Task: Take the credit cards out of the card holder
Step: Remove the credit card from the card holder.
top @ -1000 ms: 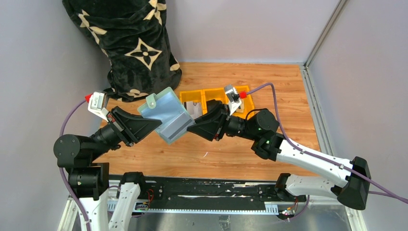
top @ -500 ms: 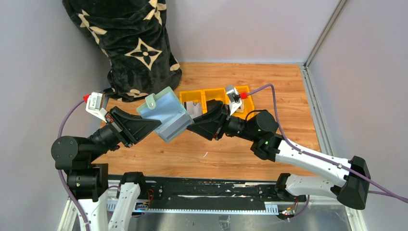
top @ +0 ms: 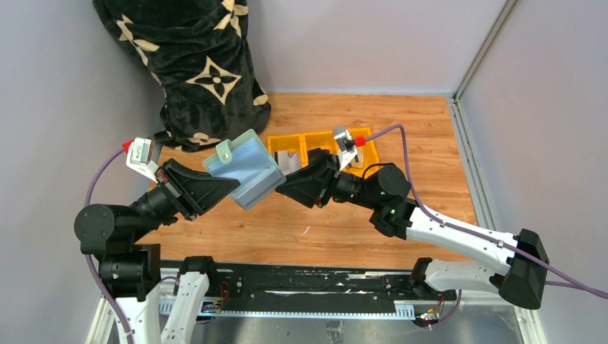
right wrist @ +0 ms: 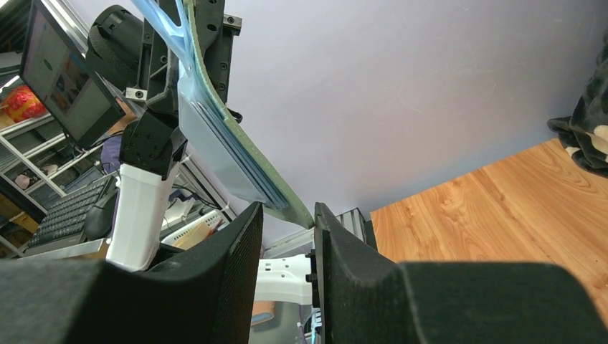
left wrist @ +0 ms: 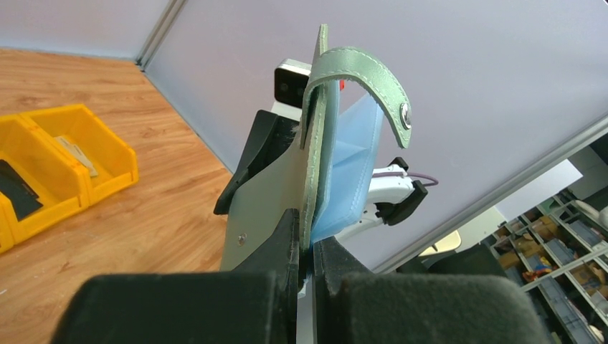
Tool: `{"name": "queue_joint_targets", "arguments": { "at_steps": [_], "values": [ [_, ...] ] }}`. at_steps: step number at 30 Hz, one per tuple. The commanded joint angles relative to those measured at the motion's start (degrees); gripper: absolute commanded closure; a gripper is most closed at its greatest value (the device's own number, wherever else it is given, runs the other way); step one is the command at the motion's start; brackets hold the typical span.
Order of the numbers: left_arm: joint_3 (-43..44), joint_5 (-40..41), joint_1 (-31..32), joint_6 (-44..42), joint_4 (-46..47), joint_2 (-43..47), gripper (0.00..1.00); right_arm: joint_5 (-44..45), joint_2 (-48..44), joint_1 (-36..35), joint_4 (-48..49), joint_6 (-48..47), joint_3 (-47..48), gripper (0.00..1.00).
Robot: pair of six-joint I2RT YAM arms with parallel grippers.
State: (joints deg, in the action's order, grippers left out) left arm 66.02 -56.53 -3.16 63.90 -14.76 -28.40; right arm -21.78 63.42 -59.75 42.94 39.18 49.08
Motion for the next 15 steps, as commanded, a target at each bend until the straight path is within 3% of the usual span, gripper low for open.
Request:
{"name": "queue_joint_targets", "arguments": {
  "at_steps": [1, 15],
  "values": [
    [1.6, -1.9, 0.0, 1.3, 1.6, -0.6, 1.00, 0.3, 0.6, -0.4, 3.1, 0.1, 2.2, 0.64],
    [1.5, -3.2, 0.0, 2.4, 2.7, -1.2, 1.00, -0.4, 1.7, -0.7, 10.3, 0.3, 3.9, 0.61]
  ]
}}
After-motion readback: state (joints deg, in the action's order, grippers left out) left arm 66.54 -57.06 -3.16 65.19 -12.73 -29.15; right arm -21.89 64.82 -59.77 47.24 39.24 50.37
